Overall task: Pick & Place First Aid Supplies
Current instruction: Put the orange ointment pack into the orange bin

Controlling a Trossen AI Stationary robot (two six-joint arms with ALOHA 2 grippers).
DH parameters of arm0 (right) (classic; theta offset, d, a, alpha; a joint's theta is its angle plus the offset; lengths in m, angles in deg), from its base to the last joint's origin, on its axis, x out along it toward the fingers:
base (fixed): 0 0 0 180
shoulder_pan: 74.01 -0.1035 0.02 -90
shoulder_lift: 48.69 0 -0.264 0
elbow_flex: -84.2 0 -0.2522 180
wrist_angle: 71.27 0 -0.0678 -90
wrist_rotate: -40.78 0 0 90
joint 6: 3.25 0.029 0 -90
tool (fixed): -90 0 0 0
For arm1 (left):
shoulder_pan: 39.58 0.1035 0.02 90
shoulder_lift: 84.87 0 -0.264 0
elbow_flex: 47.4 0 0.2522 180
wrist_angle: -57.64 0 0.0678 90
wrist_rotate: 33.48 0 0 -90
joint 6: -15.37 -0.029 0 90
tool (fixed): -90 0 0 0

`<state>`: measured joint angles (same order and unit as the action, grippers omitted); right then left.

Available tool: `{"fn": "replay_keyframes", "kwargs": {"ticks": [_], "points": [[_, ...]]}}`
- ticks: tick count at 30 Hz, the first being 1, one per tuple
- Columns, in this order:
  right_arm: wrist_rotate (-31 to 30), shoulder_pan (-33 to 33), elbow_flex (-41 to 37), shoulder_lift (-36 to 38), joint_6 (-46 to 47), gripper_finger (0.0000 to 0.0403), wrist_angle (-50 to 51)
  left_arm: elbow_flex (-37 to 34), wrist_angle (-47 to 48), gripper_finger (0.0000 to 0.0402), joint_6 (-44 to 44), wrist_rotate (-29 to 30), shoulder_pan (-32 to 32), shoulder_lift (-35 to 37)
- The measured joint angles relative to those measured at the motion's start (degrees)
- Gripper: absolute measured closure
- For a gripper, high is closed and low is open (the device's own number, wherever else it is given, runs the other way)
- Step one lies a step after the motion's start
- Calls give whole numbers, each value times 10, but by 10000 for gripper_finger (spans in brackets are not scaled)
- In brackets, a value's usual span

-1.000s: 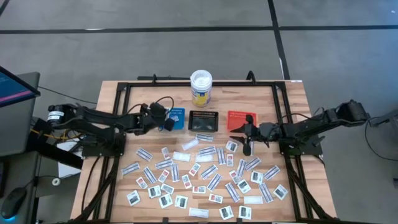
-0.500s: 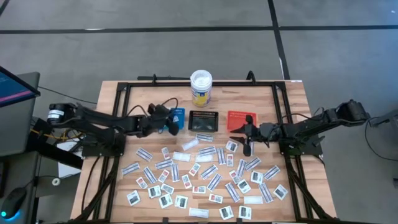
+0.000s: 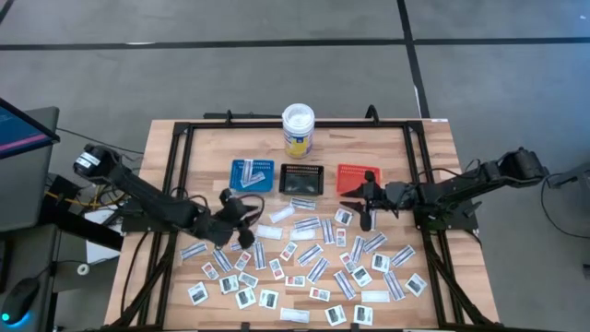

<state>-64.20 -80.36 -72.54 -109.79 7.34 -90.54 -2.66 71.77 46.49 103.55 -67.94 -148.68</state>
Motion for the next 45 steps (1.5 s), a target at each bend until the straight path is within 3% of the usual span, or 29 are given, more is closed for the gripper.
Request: {"fn": "replay_keyframes", "kwargs": {"ticks": [11, 18, 23, 27, 41, 45], "points": [[1, -42, 0, -1, 0, 282, 0, 0, 42, 247, 68, -81, -21, -68], [1, -45, 0, -1, 0, 233, 0, 0, 70, 219, 69, -104, -19, -110], [0, -45, 0, -1, 0, 196, 0, 0, 120, 219, 72, -103, -15, -109], [0, -45, 0, -1, 0, 180, 0, 0, 138, 220, 74, -138, -16, -109], [0, -45, 0, -1, 0, 188, 0, 3, 133, 223, 119, -161, -1, -160], [0, -45, 0, -1, 0, 191, 0, 3, 126, 254, 120, -168, 6, -167]]}}
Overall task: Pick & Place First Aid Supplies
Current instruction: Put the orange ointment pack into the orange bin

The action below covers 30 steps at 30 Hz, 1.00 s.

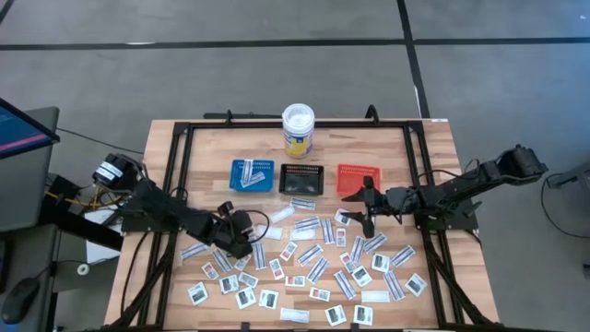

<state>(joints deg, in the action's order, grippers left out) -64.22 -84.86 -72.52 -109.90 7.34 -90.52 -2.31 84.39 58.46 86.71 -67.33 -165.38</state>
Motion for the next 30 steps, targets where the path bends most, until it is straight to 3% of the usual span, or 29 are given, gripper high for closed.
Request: {"fn": "replay_keyframes", "kwargs": {"ticks": [8, 13, 19, 26, 30], "points": [[0, 0, 0, 0, 0, 199, 0, -5, -3, 363, -5, -18, 2, 44], [0, 0, 0, 0, 0, 205, 0, -5, -10, 395, -8, -12, 6, 60], [0, 0, 0, 0, 0, 211, 0, -5, -11, 367, -11, -6, 23, 61], [0, 0, 0, 0, 0, 216, 0, -4, -7, 281, -71, -4, 86, 61], [0, 0, 0, 0, 0, 217, 0, -4, 13, 234, -70, -59, 111, 62]]}}
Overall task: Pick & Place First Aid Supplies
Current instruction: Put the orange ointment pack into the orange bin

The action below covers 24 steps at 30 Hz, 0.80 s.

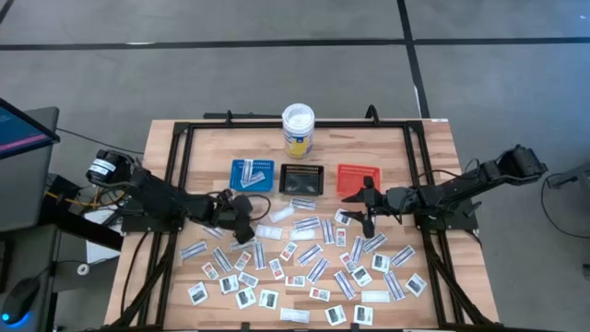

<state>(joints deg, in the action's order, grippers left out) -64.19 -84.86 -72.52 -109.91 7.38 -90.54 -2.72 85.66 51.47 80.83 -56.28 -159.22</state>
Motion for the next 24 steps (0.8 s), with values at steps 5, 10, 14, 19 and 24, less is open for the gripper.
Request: {"fn": "replay_keyframes", "kwargs": {"ticks": [5, 10, 14, 19, 24], "points": [[0, 0, 0, 0, 0, 217, 0, 1, 1, 204, 17, -47, -1, 0], [1, 0, 0, 0, 8, 217, 0, 1, 8, 205, 15, -49, -1, 2], [1, 0, 0, 0, 15, 217, 0, 0, 16, 212, -1, -53, -1, 26], [1, 0, 0, 0, 15, 217, 0, 1, 47, 215, 2, -56, -1, 82], [1, 0, 0, 0, 15, 217, 0, -2, 62, 215, 42, -66, -1, 82]]}}
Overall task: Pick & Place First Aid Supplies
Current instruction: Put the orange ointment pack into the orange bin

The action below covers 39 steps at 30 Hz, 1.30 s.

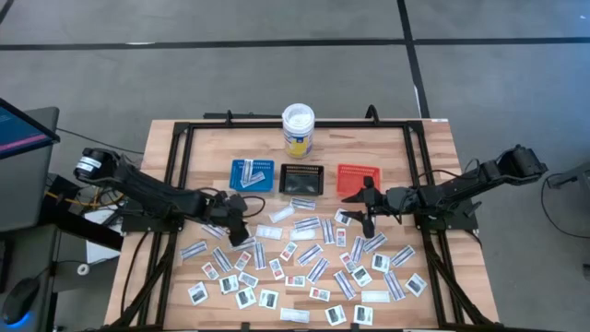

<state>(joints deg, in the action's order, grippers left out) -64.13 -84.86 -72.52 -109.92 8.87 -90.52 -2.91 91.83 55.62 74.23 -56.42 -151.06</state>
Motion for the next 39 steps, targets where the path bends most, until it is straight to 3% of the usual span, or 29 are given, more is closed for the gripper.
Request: {"fn": "replay_keyframes", "kwargs": {"ticks": [12, 21, 24, 32, 39], "points": [[0, 0, 0, 0, 0, 217, 0, -20, -42, 225, 32, 16, 0, -79], [0, 0, 0, 0, 0, 217, 0, -23, -66, 359, 32, 21, 0, -78], [-1, 0, 0, 0, -4, 217, 0, -25, -109, 392, 4, 34, 0, -81], [-2, 24, 0, 0, -35, 217, -5, -26, -277, 394, -87, 87, -2, -83], [-2, 50, 0, 0, -2, 217, -47, -1, -481, 395, -272, 136, -1, -82]]}}
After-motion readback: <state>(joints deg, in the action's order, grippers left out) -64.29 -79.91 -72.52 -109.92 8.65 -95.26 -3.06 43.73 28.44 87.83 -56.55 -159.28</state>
